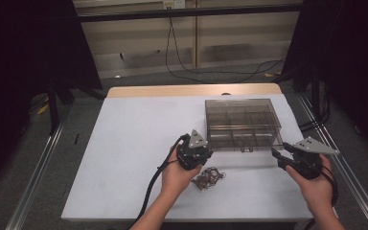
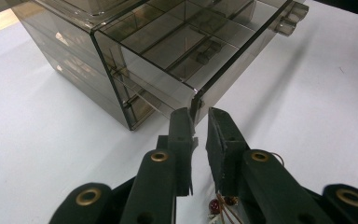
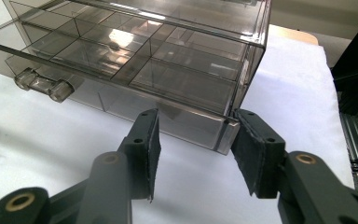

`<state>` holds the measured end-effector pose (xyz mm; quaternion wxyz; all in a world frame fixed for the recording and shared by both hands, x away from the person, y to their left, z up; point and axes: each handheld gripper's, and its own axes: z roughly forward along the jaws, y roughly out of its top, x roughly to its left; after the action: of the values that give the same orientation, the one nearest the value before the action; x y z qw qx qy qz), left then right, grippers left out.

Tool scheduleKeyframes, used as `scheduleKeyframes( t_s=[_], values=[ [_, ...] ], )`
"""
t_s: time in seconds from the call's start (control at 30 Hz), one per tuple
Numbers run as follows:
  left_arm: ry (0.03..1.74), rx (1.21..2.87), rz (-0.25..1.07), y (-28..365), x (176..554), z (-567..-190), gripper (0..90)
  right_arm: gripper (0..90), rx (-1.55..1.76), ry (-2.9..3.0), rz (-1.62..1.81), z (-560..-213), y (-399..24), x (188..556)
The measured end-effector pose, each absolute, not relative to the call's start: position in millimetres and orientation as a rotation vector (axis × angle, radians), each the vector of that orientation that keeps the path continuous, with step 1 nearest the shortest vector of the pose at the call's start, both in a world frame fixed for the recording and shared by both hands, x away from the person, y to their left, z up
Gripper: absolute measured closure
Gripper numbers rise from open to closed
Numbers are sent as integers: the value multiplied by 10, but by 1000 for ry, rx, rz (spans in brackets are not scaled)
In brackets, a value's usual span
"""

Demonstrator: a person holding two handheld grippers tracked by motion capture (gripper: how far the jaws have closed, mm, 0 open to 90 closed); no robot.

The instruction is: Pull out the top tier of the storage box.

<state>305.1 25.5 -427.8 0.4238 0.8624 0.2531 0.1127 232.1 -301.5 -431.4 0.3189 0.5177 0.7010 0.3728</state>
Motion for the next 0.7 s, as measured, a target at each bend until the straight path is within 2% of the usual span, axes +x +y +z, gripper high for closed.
scheduleKeyframes(
  t_s=[0.7],
  values=[
    [635,2160,274,255,3015,-4281,804,521,1363,1846,986,-4313,-3023,2294]
  ],
)
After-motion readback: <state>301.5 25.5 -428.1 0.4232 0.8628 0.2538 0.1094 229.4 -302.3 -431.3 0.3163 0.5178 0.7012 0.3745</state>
